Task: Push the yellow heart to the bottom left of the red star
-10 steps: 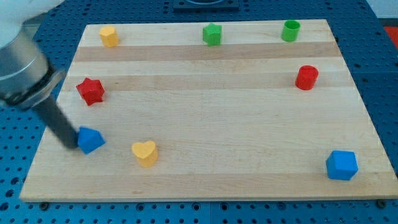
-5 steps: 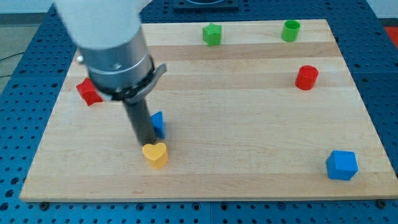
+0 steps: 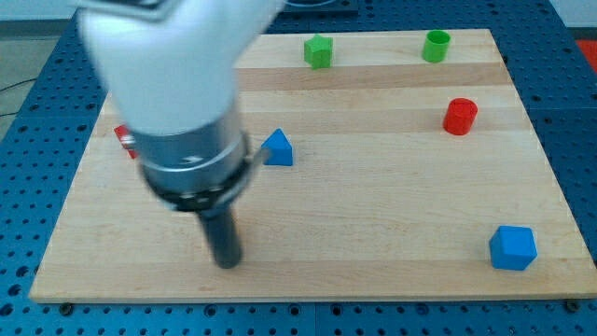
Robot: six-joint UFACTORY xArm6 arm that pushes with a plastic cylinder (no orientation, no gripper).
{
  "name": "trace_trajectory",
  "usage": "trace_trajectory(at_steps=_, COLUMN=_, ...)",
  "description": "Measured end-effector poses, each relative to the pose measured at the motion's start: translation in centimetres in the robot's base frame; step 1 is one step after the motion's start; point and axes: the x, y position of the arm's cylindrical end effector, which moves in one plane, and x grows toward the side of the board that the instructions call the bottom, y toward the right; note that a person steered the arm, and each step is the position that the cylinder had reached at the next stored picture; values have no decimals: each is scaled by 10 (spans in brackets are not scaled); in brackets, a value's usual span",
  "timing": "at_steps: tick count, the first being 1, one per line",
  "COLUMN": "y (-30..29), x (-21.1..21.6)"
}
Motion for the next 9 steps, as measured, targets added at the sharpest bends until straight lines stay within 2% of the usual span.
trace_trajectory(at_steps=1, y=0, x=-12)
trace_trajectory(at_steps=2, y=30, x=-26)
trace_trajectory(at_steps=3, y=4, x=-55)
trace_trajectory(at_steps=4, y=-55, x=-36)
trace_trajectory(at_steps=5, y=-62, x=-42)
trace_trajectory(at_steps=6, y=-37, x=-74)
trace_trajectory(at_steps=8, y=-93, x=-67)
trace_trajectory(at_steps=9, y=-83, x=-79)
